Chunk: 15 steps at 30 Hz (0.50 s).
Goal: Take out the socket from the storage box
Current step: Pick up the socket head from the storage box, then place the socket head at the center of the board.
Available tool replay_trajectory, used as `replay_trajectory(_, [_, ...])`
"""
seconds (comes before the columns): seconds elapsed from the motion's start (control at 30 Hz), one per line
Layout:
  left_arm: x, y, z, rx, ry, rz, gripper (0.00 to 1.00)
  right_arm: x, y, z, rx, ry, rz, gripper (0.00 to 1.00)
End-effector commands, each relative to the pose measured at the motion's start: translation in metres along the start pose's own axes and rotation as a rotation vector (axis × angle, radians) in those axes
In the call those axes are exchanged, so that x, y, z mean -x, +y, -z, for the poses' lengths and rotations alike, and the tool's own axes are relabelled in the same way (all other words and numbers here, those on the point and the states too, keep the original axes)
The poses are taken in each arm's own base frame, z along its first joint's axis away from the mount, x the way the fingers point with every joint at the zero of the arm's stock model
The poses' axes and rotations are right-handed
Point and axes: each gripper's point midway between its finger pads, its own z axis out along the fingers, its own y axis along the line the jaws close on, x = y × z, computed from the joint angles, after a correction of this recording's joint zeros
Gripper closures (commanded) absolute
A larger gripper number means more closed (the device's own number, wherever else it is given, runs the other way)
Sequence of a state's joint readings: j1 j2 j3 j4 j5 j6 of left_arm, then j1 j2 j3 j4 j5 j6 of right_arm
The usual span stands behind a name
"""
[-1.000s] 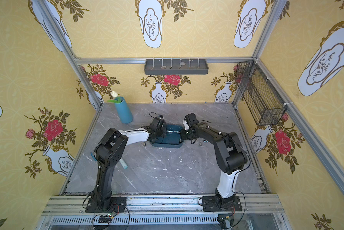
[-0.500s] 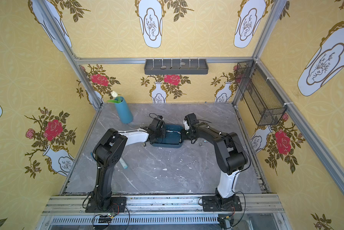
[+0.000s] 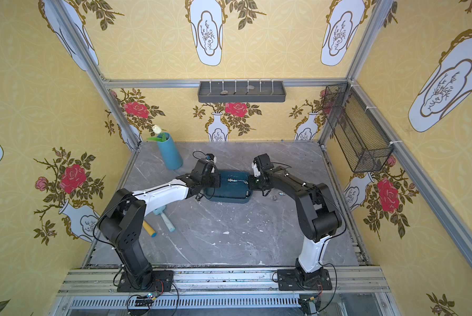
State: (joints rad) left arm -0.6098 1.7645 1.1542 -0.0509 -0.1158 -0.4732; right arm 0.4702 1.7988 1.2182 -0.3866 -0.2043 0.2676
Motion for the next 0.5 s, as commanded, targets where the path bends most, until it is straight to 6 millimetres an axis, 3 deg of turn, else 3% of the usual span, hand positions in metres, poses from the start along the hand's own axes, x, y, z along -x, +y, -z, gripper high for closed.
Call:
replay_trajectory(0.0, [-0.005,0.025,0.011,0.065,0.009,0.036,0.83,0.012,0.005,0.012,0.002,-0.034,0.016,0.67])
replay_trajectory(0.17, [-0.014,0.063,0.027,0.132,0.011,0.094,0.82,0.024,0.017,0.025,0.020,-0.070,0.053,0.64])
replay_trajectory(0.47, [-0.067,0.128,0.035,0.246,0.085,0.240,0.82,0.034,0.058,0.018,0.035,-0.087,0.213,0.60])
